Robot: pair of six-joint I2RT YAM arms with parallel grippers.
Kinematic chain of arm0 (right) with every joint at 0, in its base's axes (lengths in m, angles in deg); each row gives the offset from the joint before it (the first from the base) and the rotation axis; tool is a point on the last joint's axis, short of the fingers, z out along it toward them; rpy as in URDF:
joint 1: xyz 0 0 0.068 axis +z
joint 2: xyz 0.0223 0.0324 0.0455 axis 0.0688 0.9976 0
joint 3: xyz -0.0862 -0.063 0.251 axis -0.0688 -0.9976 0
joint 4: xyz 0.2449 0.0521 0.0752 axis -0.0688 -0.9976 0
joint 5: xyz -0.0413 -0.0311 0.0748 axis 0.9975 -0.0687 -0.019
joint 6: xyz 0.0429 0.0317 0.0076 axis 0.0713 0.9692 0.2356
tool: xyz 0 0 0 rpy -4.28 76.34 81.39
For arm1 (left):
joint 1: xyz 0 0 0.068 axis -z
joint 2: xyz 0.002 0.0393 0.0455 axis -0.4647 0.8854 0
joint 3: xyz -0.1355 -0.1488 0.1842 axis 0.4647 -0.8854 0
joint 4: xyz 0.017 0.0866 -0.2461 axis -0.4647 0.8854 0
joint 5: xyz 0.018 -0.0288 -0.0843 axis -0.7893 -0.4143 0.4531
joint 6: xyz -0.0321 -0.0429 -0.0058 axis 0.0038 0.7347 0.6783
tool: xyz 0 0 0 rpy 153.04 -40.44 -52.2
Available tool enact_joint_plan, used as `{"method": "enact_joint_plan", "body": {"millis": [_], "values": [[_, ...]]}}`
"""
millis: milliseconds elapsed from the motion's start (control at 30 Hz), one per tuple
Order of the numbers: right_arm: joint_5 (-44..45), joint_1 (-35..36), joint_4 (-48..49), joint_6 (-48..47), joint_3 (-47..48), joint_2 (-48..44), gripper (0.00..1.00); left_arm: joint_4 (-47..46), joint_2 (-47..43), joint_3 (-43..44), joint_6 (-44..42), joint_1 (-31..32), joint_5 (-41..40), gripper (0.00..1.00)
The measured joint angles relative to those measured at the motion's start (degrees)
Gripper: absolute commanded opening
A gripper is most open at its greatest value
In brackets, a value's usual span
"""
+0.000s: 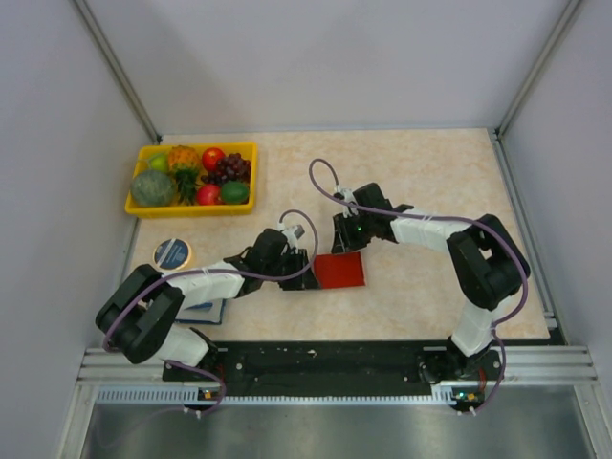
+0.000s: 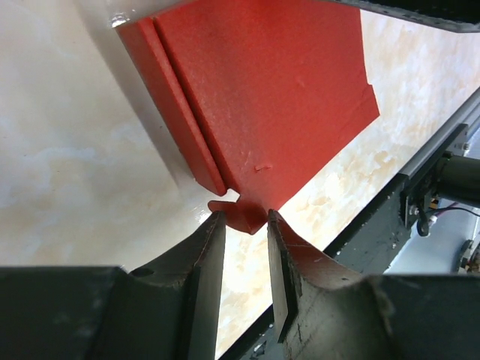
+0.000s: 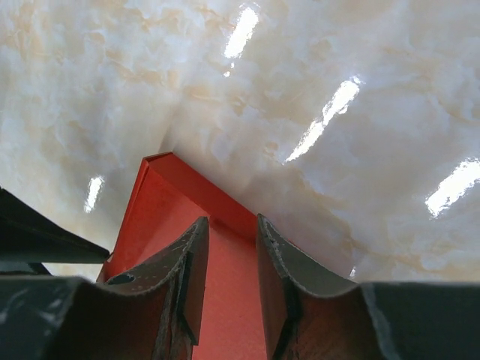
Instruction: Fold the paper box
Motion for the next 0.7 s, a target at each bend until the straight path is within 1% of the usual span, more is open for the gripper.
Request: {"method": "enact_joint_plan", "body": {"millis": [133, 233, 300, 400, 500, 667, 700], "values": [[1.4, 0.1, -0.1, 0.8, 0.0, 0.1, 0.29, -1.2, 0.0, 0.0, 1.3, -0.2, 1.4, 0.33], [2.8, 0.8, 0.2, 1.3, -0.3, 0.1, 0.29, -1.7, 0.0, 0.0, 2.1, -0.4, 2.1, 0.36], [3.1, 1.2, 1.7, 1.7, -1.2, 0.1, 0.34, -1.8, 0.0, 0.0, 2.6, -0.4, 2.7, 0.39], [3.6, 1.5, 4.2, 1.9, -2.7, -0.6, 0.37, -1.7, 0.0, 0.0, 2.6, -0.4, 3.0, 0.41], [4.4, 1.7, 3.5, 0.2, -2.7, -1.1, 0.40, -1.0, 0.0, 0.0, 1.9, -0.4, 2.9, 0.43], [4.5, 1.9, 0.0, -5.7, -2.1, -2.1, 0.47, 0.2, -1.1, -0.3, 1.3, -0.4, 2.9, 0.48], [4.3, 1.9, -0.7, -7.1, -2.1, -2.4, 0.48, 0.2, -1.6, -0.5, 1.3, -0.4, 3.0, 0.48]]}}
